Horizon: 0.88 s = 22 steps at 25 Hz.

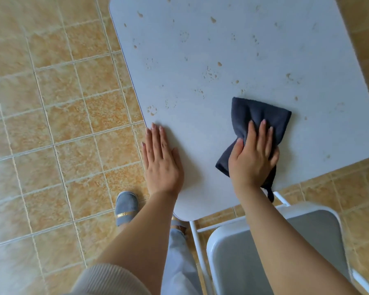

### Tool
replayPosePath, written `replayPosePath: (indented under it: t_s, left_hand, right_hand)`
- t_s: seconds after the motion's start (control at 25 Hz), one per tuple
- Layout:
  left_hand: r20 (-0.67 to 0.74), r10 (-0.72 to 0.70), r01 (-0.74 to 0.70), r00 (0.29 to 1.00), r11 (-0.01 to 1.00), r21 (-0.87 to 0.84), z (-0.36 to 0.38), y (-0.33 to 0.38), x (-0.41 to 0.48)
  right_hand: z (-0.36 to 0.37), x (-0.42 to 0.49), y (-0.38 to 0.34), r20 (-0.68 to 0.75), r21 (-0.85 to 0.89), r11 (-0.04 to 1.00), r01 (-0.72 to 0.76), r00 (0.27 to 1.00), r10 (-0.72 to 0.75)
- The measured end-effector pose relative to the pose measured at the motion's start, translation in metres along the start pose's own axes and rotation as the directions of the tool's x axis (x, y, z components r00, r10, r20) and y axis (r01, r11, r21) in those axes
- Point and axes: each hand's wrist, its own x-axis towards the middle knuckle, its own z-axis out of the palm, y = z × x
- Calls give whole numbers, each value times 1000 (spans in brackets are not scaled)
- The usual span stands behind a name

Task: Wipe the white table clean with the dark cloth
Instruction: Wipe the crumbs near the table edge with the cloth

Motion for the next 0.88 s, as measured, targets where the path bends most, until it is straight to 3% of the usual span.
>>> replayPosePath:
  t_s: [0.08,0.16,0.32,0.44,0.56,0.64,0.72,0.88]
  left_hand:
    - [-6,-4,4,1000,1000,16,2,-1,1]
    - [5,-12,12,1000,999,37,2,-1,2]
    - [8,-13,13,1000,998,61,1,-1,0]
    - [11,-19,19,1000,998,68,1,0,2]
    - [14,-12,11,1000,997,73,1,-1,2]
    - [19,-9,8,1000,997,78,1,-2,2]
    - [24,-8,6,1000,996,87,1,-3,3]
    - [35,0,-4,999,995,99,0,-4,2]
  right_hand:
    - [9,24,-28,5,24,999,45,999,-46]
    - [14,30,-54,17,47,978,201,979,-202]
    - [7,7,-38,63,89,854,512,853,-518]
    - [0,17,-9,81,55,863,502,859,-505]
    - [10,55,-28,52,18,957,291,955,-291]
    - [20,78,-65,56,45,971,235,970,-237]
    - [28,83,-99,84,81,949,303,947,-310]
    - [22,48,-88,79,103,804,585,801,-593]
